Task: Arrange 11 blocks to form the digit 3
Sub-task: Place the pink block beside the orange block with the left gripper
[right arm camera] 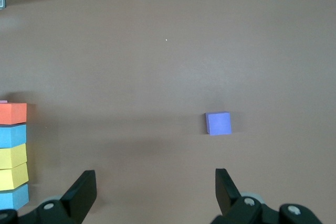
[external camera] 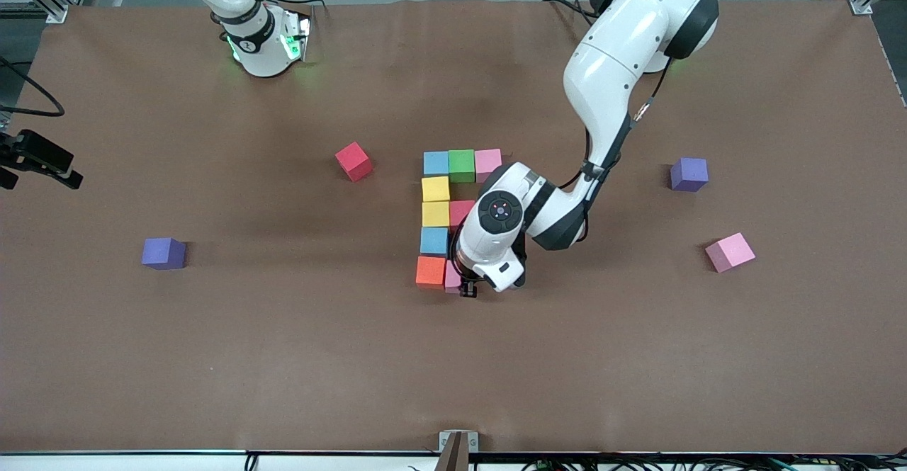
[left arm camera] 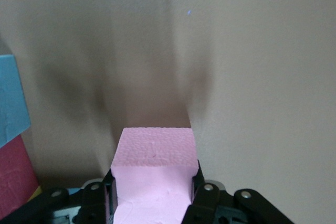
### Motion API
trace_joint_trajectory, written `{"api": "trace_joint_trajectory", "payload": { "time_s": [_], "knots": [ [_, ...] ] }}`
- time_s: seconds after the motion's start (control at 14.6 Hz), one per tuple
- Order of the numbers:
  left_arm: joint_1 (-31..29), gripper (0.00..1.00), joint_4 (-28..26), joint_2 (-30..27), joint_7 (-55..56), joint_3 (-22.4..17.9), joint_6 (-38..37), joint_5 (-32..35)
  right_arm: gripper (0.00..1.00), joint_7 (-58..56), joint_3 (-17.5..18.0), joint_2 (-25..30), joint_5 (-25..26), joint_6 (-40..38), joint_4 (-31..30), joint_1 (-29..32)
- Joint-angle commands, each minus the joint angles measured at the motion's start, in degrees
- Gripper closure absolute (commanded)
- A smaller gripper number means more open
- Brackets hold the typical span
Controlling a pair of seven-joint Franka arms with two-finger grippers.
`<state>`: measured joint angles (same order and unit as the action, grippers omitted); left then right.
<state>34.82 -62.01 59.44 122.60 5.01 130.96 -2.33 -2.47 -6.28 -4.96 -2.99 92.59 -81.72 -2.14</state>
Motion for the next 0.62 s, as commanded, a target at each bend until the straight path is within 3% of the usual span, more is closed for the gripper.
{"api": "trace_joint_trajectory", "payload": {
  "time_s": [0.0,0.41,0.55],
  "knots": [
    [0.6,0.84,1.63,1.12,0.45,-0.35,-0.97,-1.98,0.0,0.1,0.04,1.45,0.88,0.3,-1.77,-0.41],
    [0.69,0.84,1.37,0.42,0.54,-0.61,-3.43,-1.89,0.0,0.01,0.03,1.53,0.88,0.22,-1.77,-0.41],
    [0.6,0.76,1.37,0.41,0.54,-0.44,-3.35,-1.98,0.0,-0.08,0.04,1.53,0.88,0.22,-1.68,-0.59]
  ]
}}
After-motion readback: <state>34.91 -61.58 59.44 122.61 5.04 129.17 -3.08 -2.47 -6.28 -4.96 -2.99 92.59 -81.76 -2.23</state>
